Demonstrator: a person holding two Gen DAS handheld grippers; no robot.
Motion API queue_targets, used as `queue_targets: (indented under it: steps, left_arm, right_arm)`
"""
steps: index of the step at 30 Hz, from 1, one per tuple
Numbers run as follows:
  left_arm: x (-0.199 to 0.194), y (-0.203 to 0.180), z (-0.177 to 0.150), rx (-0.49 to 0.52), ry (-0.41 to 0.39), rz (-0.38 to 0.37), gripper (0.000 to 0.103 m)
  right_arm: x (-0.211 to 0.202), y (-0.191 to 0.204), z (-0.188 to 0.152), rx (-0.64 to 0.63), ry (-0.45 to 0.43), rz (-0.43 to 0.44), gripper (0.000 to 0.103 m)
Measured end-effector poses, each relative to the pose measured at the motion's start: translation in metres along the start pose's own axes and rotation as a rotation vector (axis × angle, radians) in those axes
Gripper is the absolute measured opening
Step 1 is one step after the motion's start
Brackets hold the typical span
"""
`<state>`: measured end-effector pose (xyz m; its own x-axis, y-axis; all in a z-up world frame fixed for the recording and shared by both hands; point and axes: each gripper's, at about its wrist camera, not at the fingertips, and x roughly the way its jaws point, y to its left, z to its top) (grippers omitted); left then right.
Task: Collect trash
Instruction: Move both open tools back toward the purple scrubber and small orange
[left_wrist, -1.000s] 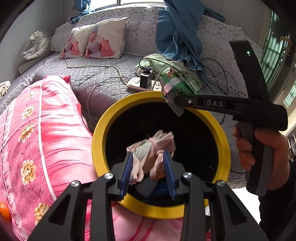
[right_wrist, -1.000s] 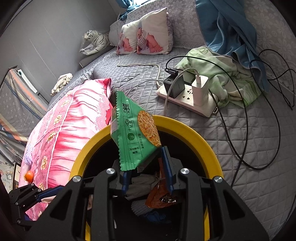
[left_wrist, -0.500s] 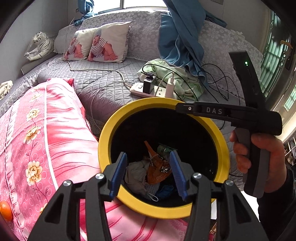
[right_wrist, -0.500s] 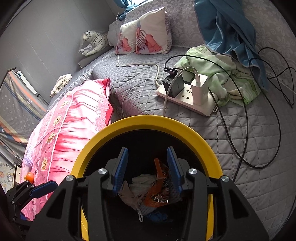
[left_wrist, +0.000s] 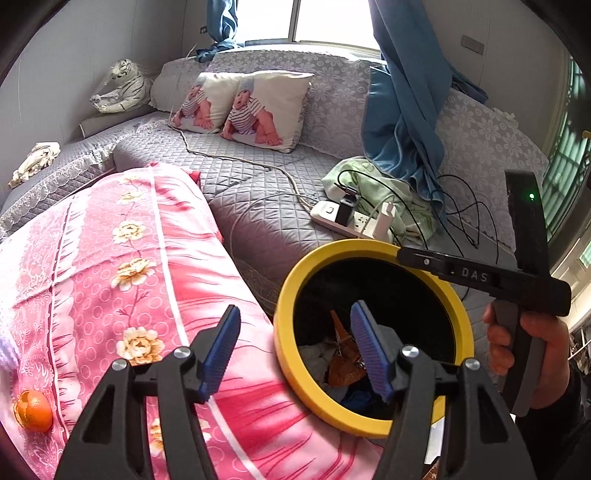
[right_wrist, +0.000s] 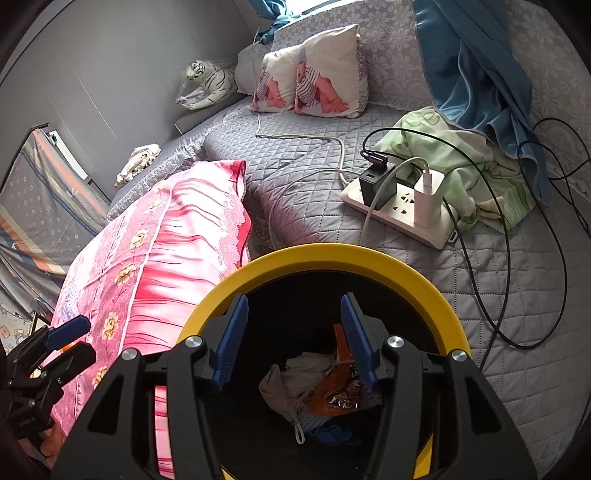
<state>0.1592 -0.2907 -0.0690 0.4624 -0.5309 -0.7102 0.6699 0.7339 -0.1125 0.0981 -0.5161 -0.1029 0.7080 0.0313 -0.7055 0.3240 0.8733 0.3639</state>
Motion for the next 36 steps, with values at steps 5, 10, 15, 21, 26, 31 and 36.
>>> queue_targets:
  steps: [5, 10, 15, 21, 26, 31, 36]
  left_arm:
    - [-0.019, 0.024, 0.004, -0.034, -0.040, 0.035, 0.064]
    - [-0.041, 0.052, 0.007, -0.079, -0.075, 0.082, 0.071]
    - [-0.062, 0.085, 0.008, -0.115, -0.106, 0.151, 0.075]
    - [-0.088, 0.122, 0.002, -0.162, -0.138, 0.229, 0.080]
    - [-0.114, 0.155, -0.004, -0.213, -0.166, 0.290, 0.085]
    - [-0.139, 0.182, -0.011, -0.252, -0.199, 0.357, 0.089]
    - [-0.158, 0.217, -0.019, -0.322, -0.218, 0.413, 0.093]
  right_arm:
    - [-0.006, 0.022, 0.006, -0.040, -0.014, 0.019, 0.054]
    - [-0.008, 0.050, 0.010, -0.081, -0.017, 0.059, 0.059]
    - [-0.007, 0.087, 0.011, -0.147, -0.017, 0.101, 0.062]
    - [-0.004, 0.133, 0.010, -0.228, -0.009, 0.158, 0.067]
    - [0.000, 0.173, 0.008, -0.288, -0.005, 0.207, 0.072]
    - [0.005, 0.213, 0.002, -0.354, 0.007, 0.257, 0.076]
    - [0.010, 0.253, -0.012, -0.427, 0.024, 0.306, 0.077]
